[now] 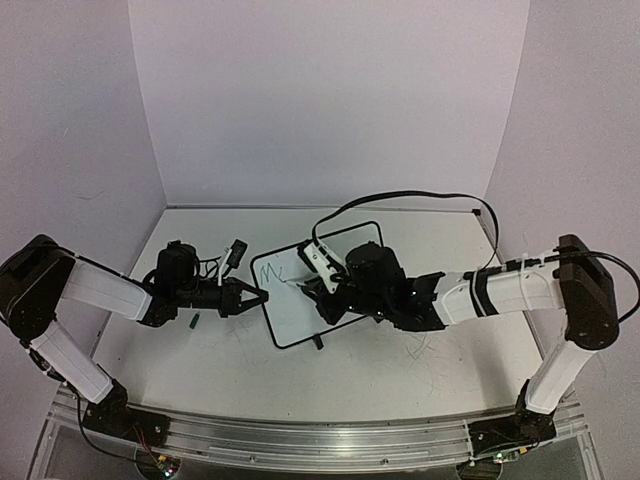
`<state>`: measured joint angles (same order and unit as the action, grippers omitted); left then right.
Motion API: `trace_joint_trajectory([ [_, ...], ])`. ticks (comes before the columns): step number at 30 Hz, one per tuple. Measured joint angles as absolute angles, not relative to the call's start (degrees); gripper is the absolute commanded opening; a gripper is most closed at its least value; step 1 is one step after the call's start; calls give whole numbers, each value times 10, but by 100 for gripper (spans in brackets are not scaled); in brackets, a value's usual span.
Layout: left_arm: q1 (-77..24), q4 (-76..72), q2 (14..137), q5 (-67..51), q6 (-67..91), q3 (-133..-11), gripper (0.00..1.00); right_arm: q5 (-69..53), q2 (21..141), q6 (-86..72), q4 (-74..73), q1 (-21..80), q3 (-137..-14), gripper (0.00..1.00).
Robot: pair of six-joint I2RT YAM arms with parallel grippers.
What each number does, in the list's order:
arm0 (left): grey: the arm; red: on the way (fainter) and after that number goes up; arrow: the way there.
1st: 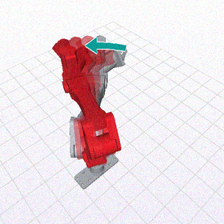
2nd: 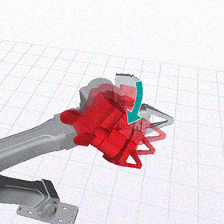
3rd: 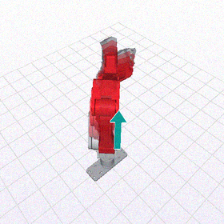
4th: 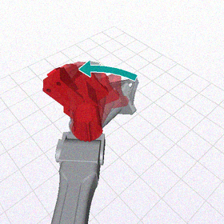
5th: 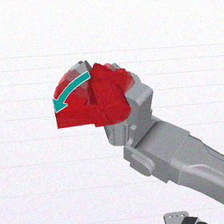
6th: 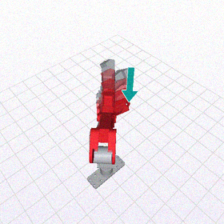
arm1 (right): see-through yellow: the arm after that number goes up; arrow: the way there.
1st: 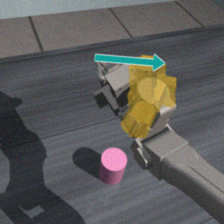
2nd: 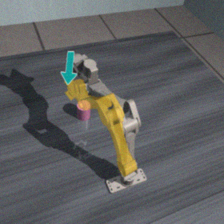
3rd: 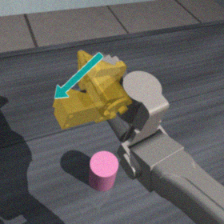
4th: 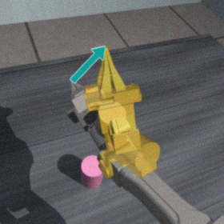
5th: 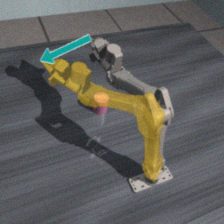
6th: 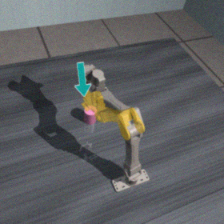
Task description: Write a sentence on the whiteboard
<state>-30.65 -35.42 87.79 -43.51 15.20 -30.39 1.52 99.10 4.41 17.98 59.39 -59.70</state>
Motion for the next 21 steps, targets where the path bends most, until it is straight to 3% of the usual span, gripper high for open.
trace_joint_trajectory([
  [21,-306,-354,878,-434,154,-303,0,29,988,36,199,590,-597,0],
])
